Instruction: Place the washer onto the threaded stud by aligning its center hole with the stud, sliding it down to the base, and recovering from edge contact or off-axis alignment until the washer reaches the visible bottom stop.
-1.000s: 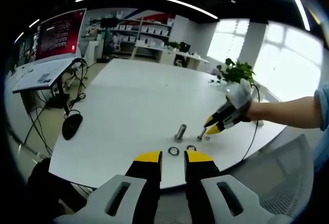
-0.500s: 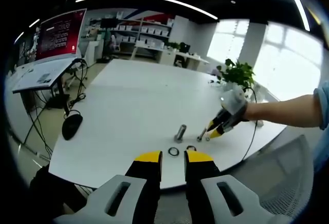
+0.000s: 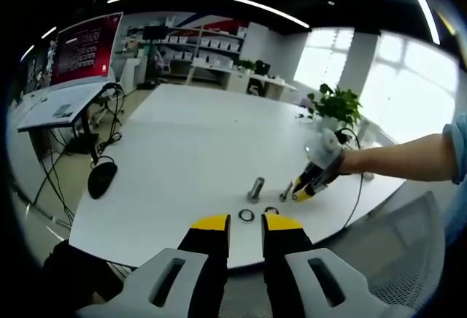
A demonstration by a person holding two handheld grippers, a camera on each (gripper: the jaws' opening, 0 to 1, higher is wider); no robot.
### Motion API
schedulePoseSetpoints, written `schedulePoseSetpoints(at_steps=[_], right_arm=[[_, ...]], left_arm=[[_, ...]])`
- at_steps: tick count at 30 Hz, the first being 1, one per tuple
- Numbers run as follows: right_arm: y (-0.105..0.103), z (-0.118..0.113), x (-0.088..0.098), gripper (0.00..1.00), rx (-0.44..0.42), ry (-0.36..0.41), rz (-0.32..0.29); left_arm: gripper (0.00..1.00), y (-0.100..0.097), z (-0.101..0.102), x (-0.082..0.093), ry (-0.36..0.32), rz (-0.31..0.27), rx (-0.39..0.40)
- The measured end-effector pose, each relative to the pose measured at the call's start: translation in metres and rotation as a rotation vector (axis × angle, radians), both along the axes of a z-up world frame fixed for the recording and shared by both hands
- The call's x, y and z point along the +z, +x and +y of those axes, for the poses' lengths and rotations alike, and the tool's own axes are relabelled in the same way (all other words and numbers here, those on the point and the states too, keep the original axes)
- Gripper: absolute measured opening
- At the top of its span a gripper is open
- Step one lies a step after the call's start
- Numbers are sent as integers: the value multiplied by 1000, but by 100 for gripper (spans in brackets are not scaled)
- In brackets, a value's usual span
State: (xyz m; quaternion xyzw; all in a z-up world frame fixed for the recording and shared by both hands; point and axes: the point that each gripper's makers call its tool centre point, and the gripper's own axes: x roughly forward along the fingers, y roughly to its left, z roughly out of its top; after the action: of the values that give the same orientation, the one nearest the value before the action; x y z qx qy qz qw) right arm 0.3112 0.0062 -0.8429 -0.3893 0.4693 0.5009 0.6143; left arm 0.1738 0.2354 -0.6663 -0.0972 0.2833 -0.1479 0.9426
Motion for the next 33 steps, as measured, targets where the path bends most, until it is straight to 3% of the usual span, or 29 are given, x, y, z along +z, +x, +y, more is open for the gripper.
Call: schedulePoseSetpoints(at_steps=[2,5,16,23,33], right_arm=[[3,3,0,15,-66,39,-25],[0,1,1,14,-32,41,-31],[0,-2,1,13,-91,39,-25],[0,3,23,13,-138,118,-27],[-2,16,52,13,-130,191,-53]], left_arm=[[14,0,0,-1,2,3,0],[14,0,0,0,1,1,1],[14,0,1,-1,4,5,-1],[14,0,1,0,1,-1,1],[14,0,1,0,2,-1,3]])
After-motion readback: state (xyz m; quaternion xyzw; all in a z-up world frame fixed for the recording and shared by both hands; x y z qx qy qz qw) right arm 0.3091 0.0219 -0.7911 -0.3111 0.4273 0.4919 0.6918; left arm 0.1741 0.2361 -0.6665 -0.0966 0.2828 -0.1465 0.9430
